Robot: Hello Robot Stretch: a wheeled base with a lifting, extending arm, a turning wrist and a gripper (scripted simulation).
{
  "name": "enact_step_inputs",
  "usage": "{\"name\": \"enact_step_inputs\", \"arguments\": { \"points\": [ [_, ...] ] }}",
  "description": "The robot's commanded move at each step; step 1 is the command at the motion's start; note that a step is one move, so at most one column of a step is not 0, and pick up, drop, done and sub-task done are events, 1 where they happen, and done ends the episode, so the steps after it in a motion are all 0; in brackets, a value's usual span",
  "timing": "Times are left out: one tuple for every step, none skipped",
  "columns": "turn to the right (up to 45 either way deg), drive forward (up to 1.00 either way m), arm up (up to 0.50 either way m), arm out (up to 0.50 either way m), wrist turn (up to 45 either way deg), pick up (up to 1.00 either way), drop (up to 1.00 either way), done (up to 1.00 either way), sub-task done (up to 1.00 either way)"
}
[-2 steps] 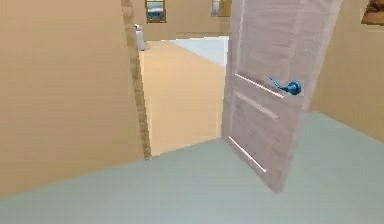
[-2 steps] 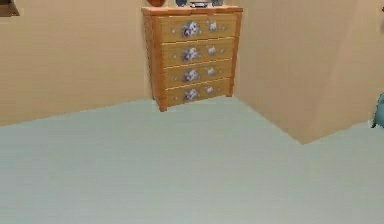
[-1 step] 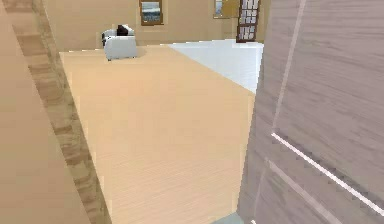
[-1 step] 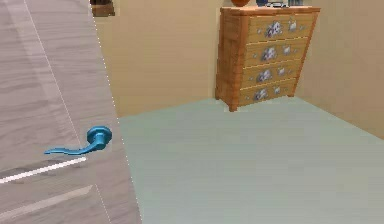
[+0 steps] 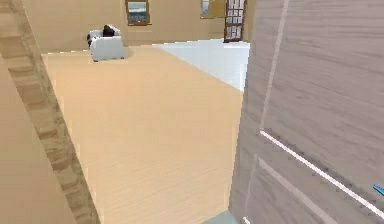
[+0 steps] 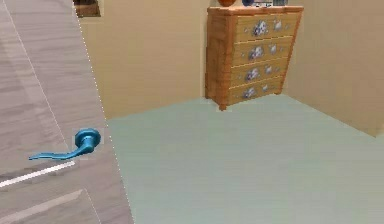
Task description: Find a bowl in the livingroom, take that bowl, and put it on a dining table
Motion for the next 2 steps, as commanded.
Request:
{"name": "enact_step_inputs", "arguments": {
  "points": [
    [0.0, 0.25, 0.0, 0.0, 0.0, 0.0, 0.0, 0.0, 0.0],
    [-12.0, 0.0, 0.0, 0.0, 0.0, 0.0, 0.0, 0.0, 0.0]
  ]
}}
